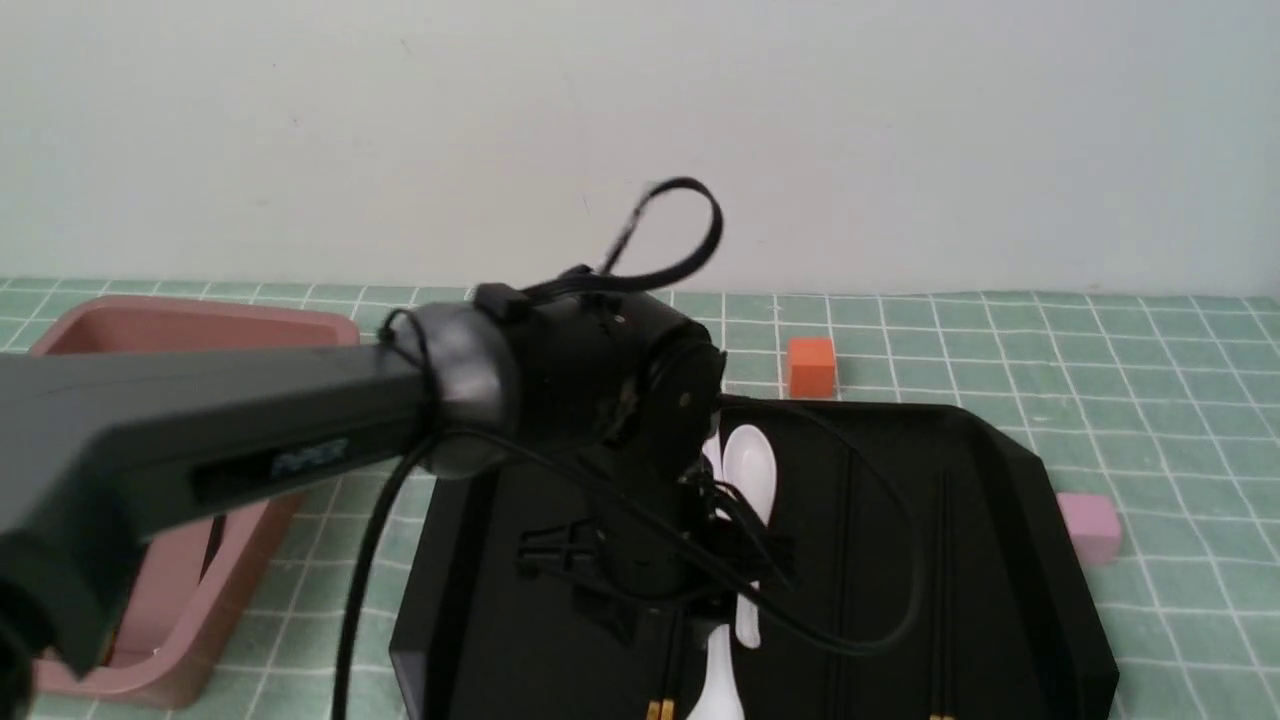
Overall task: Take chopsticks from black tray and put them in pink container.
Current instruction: 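Reach over to the black tray and grasp a pair of chopsticks with the left gripper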
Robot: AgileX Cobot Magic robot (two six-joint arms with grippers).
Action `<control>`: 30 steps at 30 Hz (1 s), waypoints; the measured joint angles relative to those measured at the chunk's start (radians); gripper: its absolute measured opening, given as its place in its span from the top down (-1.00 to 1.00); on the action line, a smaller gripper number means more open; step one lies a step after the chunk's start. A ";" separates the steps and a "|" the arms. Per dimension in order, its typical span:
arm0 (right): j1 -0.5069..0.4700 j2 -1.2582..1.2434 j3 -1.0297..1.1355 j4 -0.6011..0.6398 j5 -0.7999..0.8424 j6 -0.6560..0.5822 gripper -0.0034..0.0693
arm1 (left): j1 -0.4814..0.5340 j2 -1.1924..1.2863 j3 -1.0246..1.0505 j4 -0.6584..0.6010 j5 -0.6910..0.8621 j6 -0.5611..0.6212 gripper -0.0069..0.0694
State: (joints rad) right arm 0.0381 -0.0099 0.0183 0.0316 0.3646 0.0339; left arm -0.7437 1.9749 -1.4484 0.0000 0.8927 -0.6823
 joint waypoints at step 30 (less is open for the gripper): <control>0.000 0.000 0.000 0.000 0.000 0.001 0.25 | -0.001 0.129 -0.032 0.053 -0.019 0.082 -0.07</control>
State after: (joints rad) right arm 0.0381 -0.0099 0.0183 0.0316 0.3646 0.0350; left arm -0.7445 2.1040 -1.4803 0.0534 0.8736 -0.6007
